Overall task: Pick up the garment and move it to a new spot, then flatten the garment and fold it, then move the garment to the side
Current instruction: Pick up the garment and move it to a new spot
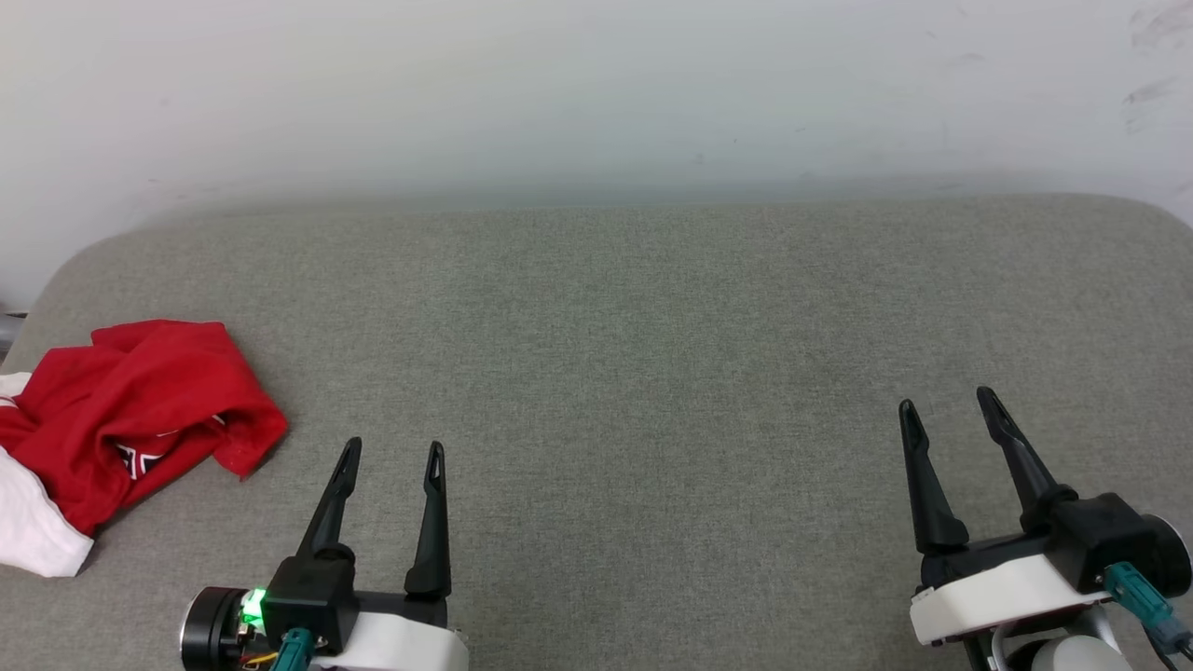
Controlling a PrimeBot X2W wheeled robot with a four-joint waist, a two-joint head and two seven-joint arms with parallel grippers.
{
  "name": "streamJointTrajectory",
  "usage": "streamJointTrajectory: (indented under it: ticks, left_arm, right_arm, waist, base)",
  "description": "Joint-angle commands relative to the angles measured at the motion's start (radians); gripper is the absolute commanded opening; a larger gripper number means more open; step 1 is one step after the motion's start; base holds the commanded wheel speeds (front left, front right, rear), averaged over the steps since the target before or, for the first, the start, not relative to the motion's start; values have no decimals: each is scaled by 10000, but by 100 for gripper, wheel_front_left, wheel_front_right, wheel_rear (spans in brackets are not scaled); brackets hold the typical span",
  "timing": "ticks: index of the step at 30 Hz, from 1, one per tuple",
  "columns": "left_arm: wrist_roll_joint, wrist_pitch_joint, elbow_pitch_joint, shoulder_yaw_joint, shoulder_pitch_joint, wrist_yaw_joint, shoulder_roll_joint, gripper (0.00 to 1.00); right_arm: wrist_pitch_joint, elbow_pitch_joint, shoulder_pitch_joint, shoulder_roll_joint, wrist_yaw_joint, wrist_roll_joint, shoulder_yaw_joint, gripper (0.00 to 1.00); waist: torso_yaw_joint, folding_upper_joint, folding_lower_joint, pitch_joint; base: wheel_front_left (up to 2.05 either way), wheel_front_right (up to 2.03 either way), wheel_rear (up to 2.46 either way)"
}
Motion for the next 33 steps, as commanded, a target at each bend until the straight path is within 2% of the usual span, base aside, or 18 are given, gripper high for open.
streamJointTrajectory:
  ticks: [1,7,12,33]
  left_arm:
    - [19,-28,-8,40,44,-47,-6,100]
    - [53,-28,57,107,-25,-138,-50,100]
    - [103,-28,110,196,-24,-103,-66,100]
    - [262,-26,158,442,272,-121,-83,100]
  right_arm:
    - [-21,-9,64,27,-7,-45,10,100]
    - [-21,6,89,27,-7,68,168,100]
    - [-21,-13,168,27,-7,84,352,100]
    - [-21,277,328,24,-7,415,1233,100]
  waist:
    - [8,0,0,9]
    - [152,0,0,27]
    - [541,0,0,-11]
    - [3179,0,0,-265]
  base:
    - [0,0,0]
    - [0,0,0]
    - [0,0,0]
    - [0,0,0]
